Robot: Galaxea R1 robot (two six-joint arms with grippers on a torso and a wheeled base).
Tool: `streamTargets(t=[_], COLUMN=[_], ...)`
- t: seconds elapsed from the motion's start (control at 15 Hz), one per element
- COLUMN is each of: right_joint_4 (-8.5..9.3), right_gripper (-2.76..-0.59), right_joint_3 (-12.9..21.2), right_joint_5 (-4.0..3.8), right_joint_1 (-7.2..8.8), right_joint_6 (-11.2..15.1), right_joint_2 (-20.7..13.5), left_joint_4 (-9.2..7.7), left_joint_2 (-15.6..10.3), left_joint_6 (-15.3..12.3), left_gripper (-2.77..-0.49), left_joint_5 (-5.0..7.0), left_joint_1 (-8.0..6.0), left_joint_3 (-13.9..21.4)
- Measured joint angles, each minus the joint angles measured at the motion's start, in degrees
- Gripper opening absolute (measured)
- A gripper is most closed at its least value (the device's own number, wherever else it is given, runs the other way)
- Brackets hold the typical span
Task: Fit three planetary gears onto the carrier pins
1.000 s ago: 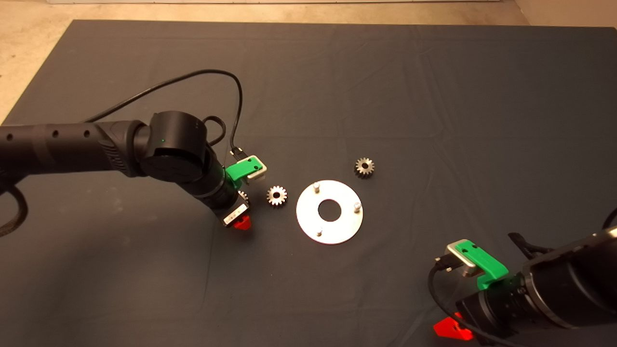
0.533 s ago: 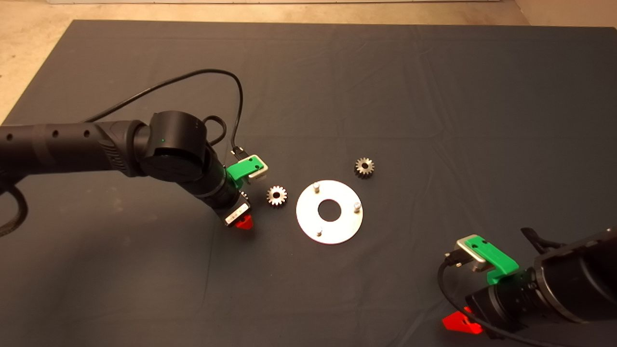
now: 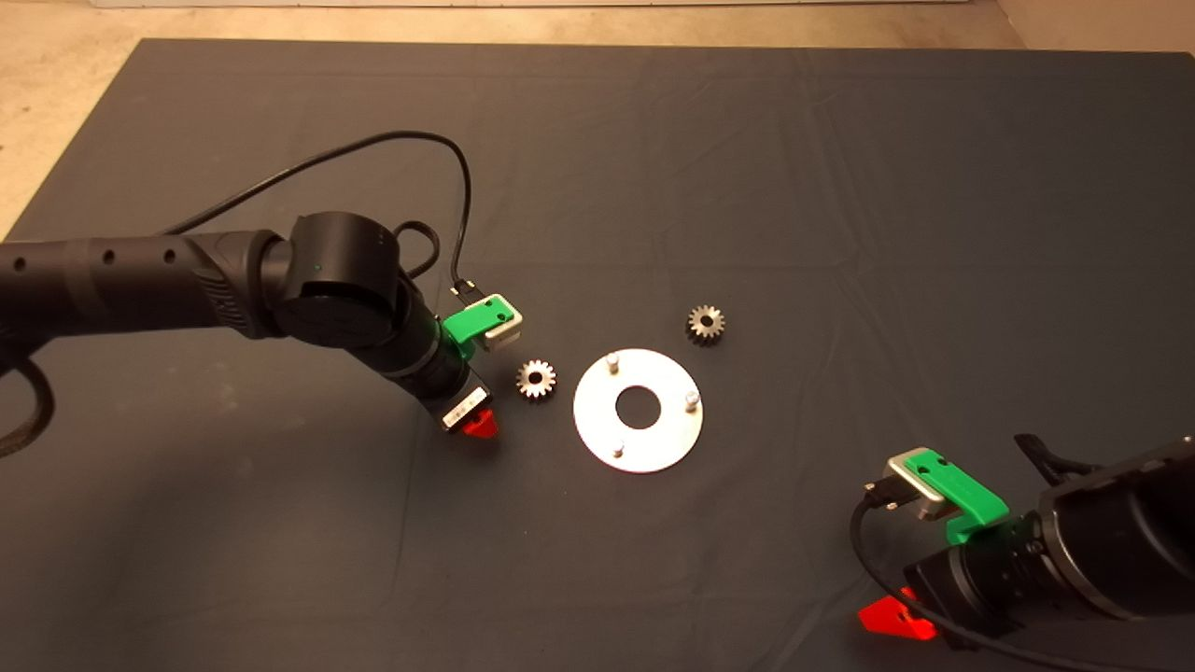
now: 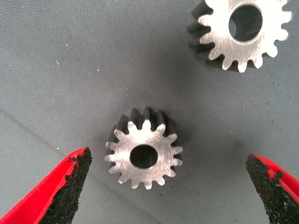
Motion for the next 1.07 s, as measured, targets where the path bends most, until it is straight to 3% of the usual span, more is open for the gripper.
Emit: streamTargets(t=[0.2,0.6,0.73,1.0,1.07], right_joint_4=[0.00,0.00,0.00,0.00,0.00], right_gripper=[-0.86,-0.86,-0.86,-0.86,-0.86], right_joint_3=[0.0,0.0,0.0,0.0,0.0], right_joint_5=[-0.01,0.00,-0.02,0.00,0.00], right_joint_1=[0.02,0.28,0.28,0.30,0.30], right_joint_6=[0.0,0.0,0.0,0.0,0.0], right_joint_2=[0.0,0.0,0.0,0.0,0.0], left_joint_4=[0.28,1.52,1.93,1.87,1.91], left_joint_2=[0.0,0.0,-0.2,-0.2,-0.2], left_joint_6=[0.1,0.1,0.1,0.1,0.1], left_gripper=[-0.89,-1.00,-1.14,-1.15,-1.25], left_joint_5=[-0.11,-0.39,-1.22,-2.03,-2.24], left_joint_1=[0.29,2.21,2.68,2.81,2.81], left_joint_3=[-0.1,-0.1,-0.1,-0.8,-0.9])
